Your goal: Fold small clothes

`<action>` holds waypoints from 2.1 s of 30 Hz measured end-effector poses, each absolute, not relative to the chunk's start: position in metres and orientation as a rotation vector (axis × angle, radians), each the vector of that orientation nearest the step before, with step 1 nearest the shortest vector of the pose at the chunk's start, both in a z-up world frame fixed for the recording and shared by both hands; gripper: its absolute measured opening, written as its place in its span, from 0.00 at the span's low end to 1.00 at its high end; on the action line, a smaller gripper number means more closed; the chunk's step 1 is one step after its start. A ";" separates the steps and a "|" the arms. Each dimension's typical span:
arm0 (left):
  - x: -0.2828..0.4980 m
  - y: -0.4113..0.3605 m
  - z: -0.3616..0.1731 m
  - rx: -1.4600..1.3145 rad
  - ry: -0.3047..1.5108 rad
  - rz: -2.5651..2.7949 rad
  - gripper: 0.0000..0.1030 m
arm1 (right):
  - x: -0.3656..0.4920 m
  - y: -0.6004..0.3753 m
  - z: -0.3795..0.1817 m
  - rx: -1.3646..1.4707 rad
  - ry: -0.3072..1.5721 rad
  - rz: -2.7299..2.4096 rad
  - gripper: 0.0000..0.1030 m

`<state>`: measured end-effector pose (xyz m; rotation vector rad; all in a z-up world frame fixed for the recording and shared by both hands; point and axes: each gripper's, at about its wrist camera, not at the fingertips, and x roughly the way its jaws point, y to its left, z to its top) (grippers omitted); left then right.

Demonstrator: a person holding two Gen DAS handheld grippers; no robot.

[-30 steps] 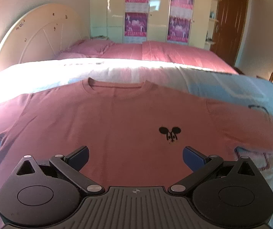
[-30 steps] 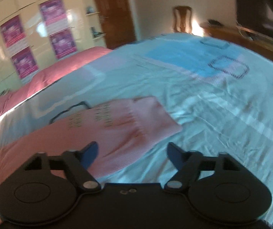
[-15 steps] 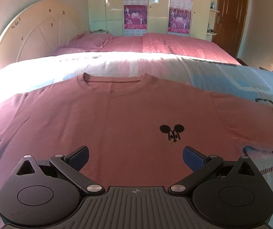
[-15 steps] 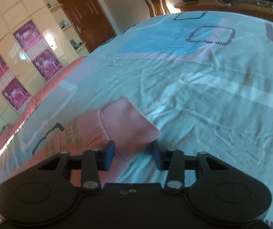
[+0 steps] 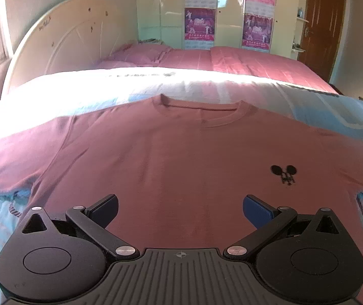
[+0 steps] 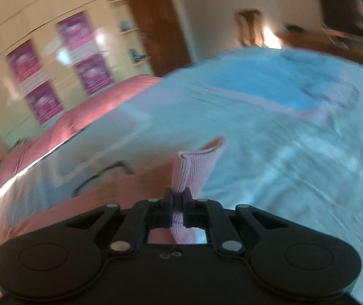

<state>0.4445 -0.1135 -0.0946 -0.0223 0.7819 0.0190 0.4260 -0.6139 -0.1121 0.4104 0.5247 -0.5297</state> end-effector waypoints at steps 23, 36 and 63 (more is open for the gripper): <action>0.475 0.036 -0.131 -0.192 0.794 0.034 1.00 | 0.524 -0.249 -0.121 -0.059 0.652 0.120 0.07; 0.523 -0.024 -0.141 -0.189 0.777 -0.186 1.00 | 0.481 -0.250 -0.120 0.044 0.650 0.149 0.06; 0.572 -0.061 -0.128 -0.175 0.684 -0.200 0.07 | 0.451 -0.404 -0.106 0.279 0.620 -0.315 0.09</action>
